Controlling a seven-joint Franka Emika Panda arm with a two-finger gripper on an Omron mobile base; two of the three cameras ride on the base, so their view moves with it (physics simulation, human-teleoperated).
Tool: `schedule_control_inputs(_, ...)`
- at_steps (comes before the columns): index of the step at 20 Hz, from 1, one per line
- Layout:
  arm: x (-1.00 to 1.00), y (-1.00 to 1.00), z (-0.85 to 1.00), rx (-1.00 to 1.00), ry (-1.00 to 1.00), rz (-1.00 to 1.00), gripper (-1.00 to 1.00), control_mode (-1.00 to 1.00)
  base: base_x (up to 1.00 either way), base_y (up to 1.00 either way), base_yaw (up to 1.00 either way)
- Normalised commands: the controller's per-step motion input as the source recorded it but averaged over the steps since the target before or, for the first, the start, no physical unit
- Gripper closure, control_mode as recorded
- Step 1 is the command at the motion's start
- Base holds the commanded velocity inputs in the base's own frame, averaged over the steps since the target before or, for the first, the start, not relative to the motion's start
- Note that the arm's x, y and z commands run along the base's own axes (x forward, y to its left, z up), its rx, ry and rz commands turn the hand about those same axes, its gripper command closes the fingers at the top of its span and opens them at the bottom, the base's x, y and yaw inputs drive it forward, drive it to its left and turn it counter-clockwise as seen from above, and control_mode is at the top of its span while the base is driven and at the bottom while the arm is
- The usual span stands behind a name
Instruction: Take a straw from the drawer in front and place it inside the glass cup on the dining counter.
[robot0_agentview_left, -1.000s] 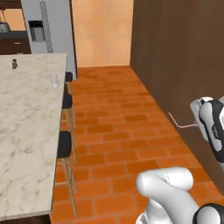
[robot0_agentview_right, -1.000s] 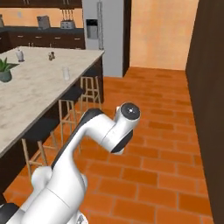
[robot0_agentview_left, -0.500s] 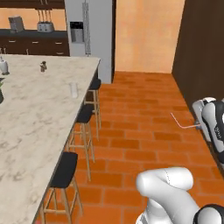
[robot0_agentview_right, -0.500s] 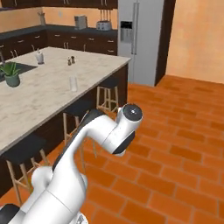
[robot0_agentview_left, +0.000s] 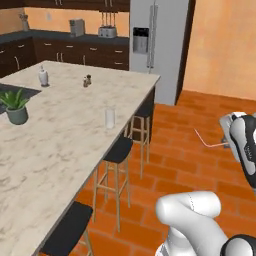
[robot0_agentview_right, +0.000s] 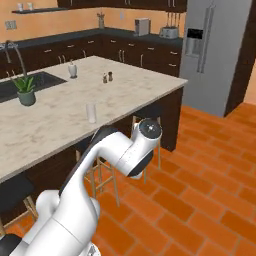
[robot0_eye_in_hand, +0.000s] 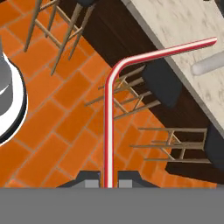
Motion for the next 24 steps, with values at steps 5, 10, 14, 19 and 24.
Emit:
schedule_control_inputs(5,0.00,0.00,0.00,0.00,0.00,0.00,1.00,1.00,0.93,-0.50,0.54)
schedule_control_inputs(10,0.00,0.00,0.00,0.00,0.00,0.00,1.00,1.00,0.77,-0.38,0.58)
schedule_control_inputs(14,0.00,0.00,0.00,0.00,0.00,0.00,1.00,1.00,0.45,-0.06,0.66)
schedule_control_inputs(19,0.00,0.00,0.00,0.00,0.00,0.00,1.00,1.00,0.62,-0.47,0.53)
schedule_control_inputs(24,0.00,0.00,0.00,0.00,0.00,0.00,1.00,1.00,0.42,-0.65,0.26)
